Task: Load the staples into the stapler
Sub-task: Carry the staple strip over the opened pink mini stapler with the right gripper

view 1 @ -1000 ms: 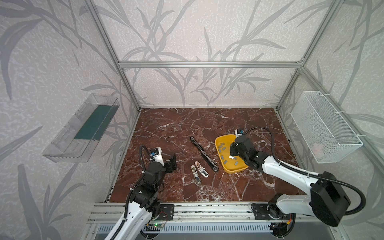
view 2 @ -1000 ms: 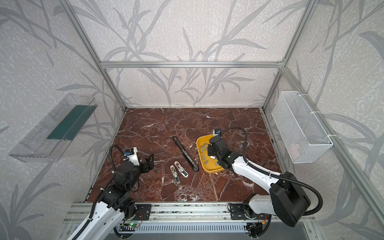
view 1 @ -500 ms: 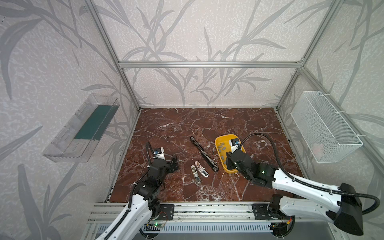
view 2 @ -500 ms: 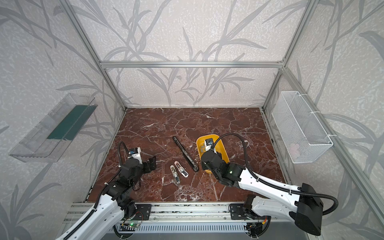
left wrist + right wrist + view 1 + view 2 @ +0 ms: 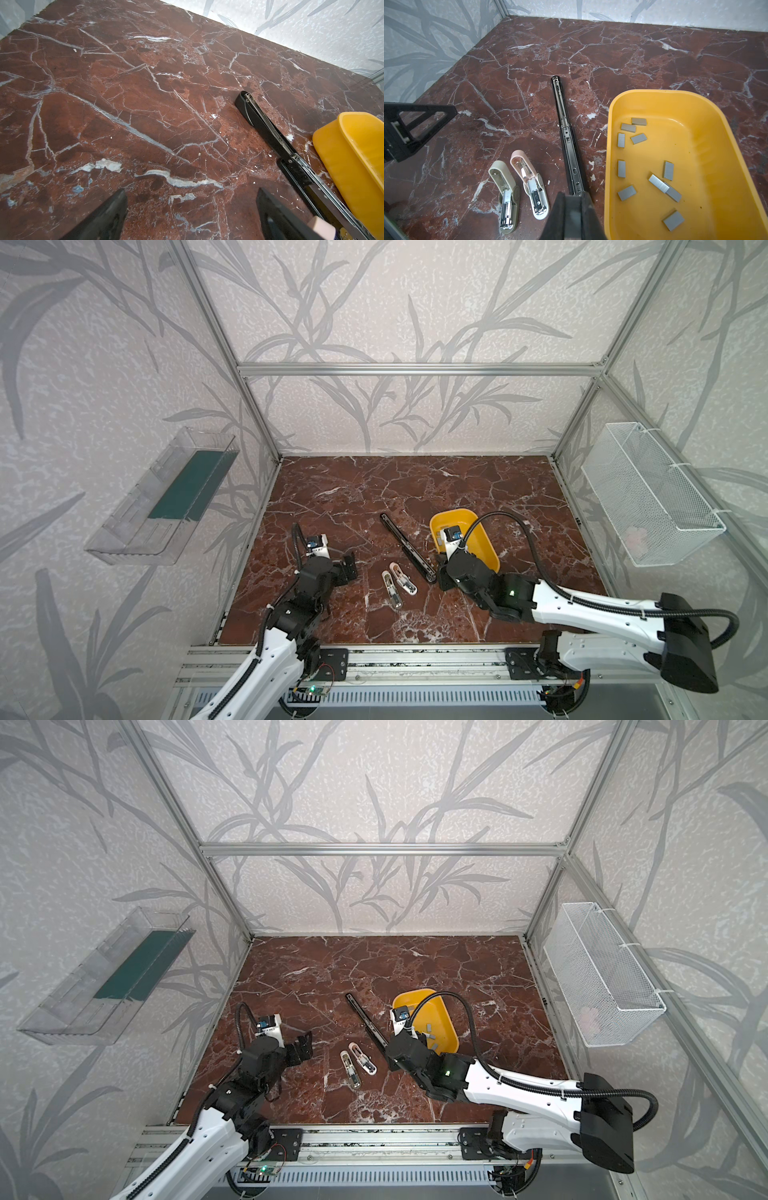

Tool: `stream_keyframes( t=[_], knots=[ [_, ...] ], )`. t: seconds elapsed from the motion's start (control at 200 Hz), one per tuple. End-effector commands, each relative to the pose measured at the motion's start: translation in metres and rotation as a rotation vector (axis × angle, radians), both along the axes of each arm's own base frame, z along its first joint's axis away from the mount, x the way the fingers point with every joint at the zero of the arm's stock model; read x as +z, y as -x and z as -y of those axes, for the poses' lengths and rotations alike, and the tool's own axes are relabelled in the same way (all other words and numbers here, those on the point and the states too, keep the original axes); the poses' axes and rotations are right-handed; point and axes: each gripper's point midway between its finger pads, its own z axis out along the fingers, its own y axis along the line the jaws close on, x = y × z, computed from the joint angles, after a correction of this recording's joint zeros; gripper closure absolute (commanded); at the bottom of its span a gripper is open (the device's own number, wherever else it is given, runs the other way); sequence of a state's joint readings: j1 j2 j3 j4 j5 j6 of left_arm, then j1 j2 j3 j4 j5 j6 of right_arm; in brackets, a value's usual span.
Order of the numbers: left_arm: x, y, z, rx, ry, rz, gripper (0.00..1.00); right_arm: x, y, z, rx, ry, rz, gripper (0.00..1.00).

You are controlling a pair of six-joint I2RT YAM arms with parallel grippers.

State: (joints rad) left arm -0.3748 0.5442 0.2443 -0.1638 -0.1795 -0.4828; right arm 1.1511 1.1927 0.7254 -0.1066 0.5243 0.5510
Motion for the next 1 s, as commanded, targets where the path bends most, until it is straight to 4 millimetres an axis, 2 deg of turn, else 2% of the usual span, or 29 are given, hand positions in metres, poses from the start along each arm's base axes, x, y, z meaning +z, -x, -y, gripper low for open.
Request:
stream_keyframes(
  t=[0.0, 0.15, 0.295, 0.475, 0.63, 0.996],
  knots=[
    [0.013, 0.0, 0.004, -0.009, 0.039, 0.031, 0.03, 0.005, 0.005, -0.012, -0.021, -0.017, 0.049, 0.93],
    [0.015, 0.001, 0.009, -0.036, 0.059, 0.046, 0.03, -0.002, 0.019, -0.027, -0.014, -0.043, 0.086, 0.94],
    [0.017, 0.002, 0.013, -0.057, 0.076, 0.052, 0.03, -0.006, 0.029, -0.055, 0.016, -0.062, 0.105, 0.94],
    [0.016, 0.002, 0.014, -0.058, 0.085, 0.05, 0.02, -0.028, 0.033, -0.081, 0.055, -0.029, 0.077, 0.94],
    [0.017, 0.002, 0.014, -0.057, 0.09, 0.053, 0.01, -0.041, 0.031, -0.09, 0.059, 0.006, 0.07, 0.94],
    [0.014, 0.001, 0.016, -0.062, 0.092, 0.038, 0.01, -0.057, 0.026, -0.096, 0.039, 0.027, 0.072, 0.94]
  ],
)
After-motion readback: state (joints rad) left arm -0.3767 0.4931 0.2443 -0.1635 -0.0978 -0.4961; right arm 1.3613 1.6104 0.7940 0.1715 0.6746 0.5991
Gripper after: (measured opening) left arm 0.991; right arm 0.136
